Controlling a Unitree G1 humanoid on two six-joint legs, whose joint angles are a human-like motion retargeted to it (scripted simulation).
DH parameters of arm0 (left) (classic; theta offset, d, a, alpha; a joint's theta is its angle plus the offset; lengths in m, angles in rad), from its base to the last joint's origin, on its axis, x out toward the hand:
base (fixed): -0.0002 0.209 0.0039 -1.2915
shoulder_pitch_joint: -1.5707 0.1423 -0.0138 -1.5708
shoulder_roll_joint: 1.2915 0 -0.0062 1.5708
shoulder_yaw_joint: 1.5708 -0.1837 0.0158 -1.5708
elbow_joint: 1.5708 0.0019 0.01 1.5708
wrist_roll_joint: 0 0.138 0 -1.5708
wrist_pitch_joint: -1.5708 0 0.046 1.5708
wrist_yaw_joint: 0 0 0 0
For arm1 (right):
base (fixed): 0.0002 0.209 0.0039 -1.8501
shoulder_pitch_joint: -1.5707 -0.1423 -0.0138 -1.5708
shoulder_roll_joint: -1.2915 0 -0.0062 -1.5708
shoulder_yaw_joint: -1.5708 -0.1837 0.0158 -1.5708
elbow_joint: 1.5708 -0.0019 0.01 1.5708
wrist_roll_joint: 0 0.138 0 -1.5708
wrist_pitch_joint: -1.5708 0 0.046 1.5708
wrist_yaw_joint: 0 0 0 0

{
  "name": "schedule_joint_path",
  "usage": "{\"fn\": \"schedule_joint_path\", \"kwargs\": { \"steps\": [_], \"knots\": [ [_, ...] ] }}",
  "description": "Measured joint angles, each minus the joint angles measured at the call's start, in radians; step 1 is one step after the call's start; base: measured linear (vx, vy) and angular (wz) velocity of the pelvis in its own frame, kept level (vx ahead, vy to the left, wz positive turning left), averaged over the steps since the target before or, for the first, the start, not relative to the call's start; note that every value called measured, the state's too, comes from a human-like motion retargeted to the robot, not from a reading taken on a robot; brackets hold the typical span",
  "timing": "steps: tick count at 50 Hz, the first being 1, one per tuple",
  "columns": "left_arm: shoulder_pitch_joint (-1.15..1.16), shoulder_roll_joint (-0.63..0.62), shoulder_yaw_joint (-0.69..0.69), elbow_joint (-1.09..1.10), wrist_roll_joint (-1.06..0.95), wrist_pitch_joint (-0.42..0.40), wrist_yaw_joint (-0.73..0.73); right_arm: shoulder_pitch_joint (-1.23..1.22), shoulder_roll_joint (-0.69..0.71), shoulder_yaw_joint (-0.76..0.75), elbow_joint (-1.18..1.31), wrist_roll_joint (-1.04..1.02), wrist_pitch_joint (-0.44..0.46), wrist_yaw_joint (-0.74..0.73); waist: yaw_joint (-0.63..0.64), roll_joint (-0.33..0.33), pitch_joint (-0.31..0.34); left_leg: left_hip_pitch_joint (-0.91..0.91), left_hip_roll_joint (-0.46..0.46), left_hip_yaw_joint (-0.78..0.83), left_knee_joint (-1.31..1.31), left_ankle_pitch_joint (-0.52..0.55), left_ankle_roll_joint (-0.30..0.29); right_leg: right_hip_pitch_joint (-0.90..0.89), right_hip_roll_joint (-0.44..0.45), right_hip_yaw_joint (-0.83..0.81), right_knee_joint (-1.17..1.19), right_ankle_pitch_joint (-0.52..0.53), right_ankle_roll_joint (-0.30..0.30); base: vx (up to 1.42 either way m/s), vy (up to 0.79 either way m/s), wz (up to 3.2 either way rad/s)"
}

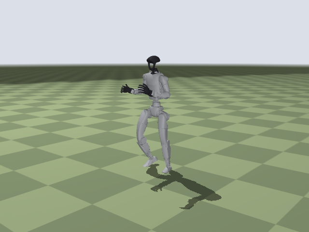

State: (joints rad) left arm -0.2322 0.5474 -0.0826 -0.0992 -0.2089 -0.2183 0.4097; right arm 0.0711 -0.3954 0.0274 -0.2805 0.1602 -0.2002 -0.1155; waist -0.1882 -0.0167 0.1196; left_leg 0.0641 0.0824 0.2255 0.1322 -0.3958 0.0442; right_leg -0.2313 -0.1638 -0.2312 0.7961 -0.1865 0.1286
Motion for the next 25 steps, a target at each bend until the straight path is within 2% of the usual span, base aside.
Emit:
{"fn": "schedule_joint_path", "kwargs": {
  "steps": [2,4,6,8,10,12,14,17,20,23,25],
  "knots": [
    [0.171,0.009,-0.01,0.016,-0.027,-0.001,-0.036,-0.19,0.013,0.067,-0.012,-0.042,0.009,-0.021,0.102,-0.058,-0.015,-0.057,-0.046,0.037,0.094,0.0,0.025,0.11,-0.018,0.005,-0.257,-0.081,-0.021,-0.05,-0.19,-1.02],
    [0.342,0.043,-0.023,0.012,-0.043,0.001,-0.105,-0.373,0.024,0.121,-0.025,-0.084,0.011,-0.048,0.206,-0.119,-0.015,-0.176,-0.064,0.066,0.312,0.034,0.053,0.211,-0.046,-0.009,-0.472,-0.158,-0.06,-0.09,-0.22,-0.77],
    [0.504,0.09,-0.026,-0.015,-0.073,0.002,-0.183,-0.551,0.013,0.164,-0.035,-0.132,0.004,-0.103,0.298,-0.156,0.003,-0.346,-0.036,0.077,0.621,0.124,0.059,0.302,-0.062,-0.025,-0.653,-0.151,-0.087,-0.08,-0.18,-0.36],
    [0.635,0.134,-0.031,-0.053,-0.126,-0.002,-0.22,-0.721,-0.03,0.2,-0.044,-0.166,-0.006,-0.18,0.388,-0.172,0.032,-0.505,0.011,0.096,0.892,0.174,0.054,0.357,-0.081,-0.027,-0.765,-0.112,-0.065,-0.06,-0.11,-0.25],
    [0.73,0.157,-0.043,-0.083,-0.179,-0.008,-0.195,-0.861,-0.079,0.226,-0.037,-0.206,0.024,-0.33,0.465,-0.191,0.059,-0.627,0.069,0.151,1.106,0.104,0.08,0.371,-0.119,-0.024,-0.803,-0.087,-0.017,-0.07,-0.08,-0.22],
    [0.78,0.156,-0.053,-0.104,-0.226,-0.023,-0.166,-0.986,-0.104,0.255,-0.018,-0.151,-0.006,-0.304,0.516,-0.201,0.08,-0.724,0.142,0.201,1.276,0.03,0.106,0.344,-0.142,-0.016,-0.794,-0.08,-0.002,-0.1,-0.08,-0.13],
    [0.804,0.121,-0.053,-0.111,-0.256,-0.033,-0.105,-1.07,-0.102,0.267,0.027,-0.123,0.0,-0.32,0.546,-0.204,0.093,-0.805,0.18,0.203,1.397,0.022,0.105,0.31,-0.149,0.001,-0.77,-0.078,-0.029,-0.1,-0.09,-0.13],
    [0.79,0.041,-0.045,-0.117,-0.248,-0.042,-0.013,-1.12,-0.059,0.282,0.088,-0.124,0.034,-0.334,0.552,-0.208,0.1,-0.878,0.15,0.156,1.484,0.056,0.073,0.282,-0.155,0.018,-0.748,-0.075,-0.067,-0.05,-0.03,-0.04],
    [0.704,-0.022,-0.041,-0.138,-0.181,-0.044,0.038,-1.076,-0.008,0.277,0.116,-0.164,0.056,-0.329,0.515,-0.204,0.089,-0.879,0.084,0.103,1.487,0.089,0.053,0.281,-0.152,0.002,-0.741,-0.08,-0.074,-0.02,0.03,0.28],
    [0.545,-0.067,-0.04,-0.181,-0.136,-0.039,0.055,-0.92,0.03,0.251,0.114,-0.169,0.042,-0.293,0.469,-0.192,0.065,-0.794,0.042,0.066,1.384,0.114,0.044,0.278,-0.129,-0.016,-0.719,-0.098,-0.07,0.02,0.05,0.24],
    [0.412,-0.104,-0.043,-0.212,-0.15,-0.034,0.061,-0.767,0.051,0.242,0.107,-0.139,0.027,-0.257,0.439,-0.183,0.053,-0.683,0.02,0.056,1.225,0.144,0.035,0.275,-0.112,-0.018,-0.696,-0.106,-0.063,0.06,0.08,-0.01]
  ]
}}
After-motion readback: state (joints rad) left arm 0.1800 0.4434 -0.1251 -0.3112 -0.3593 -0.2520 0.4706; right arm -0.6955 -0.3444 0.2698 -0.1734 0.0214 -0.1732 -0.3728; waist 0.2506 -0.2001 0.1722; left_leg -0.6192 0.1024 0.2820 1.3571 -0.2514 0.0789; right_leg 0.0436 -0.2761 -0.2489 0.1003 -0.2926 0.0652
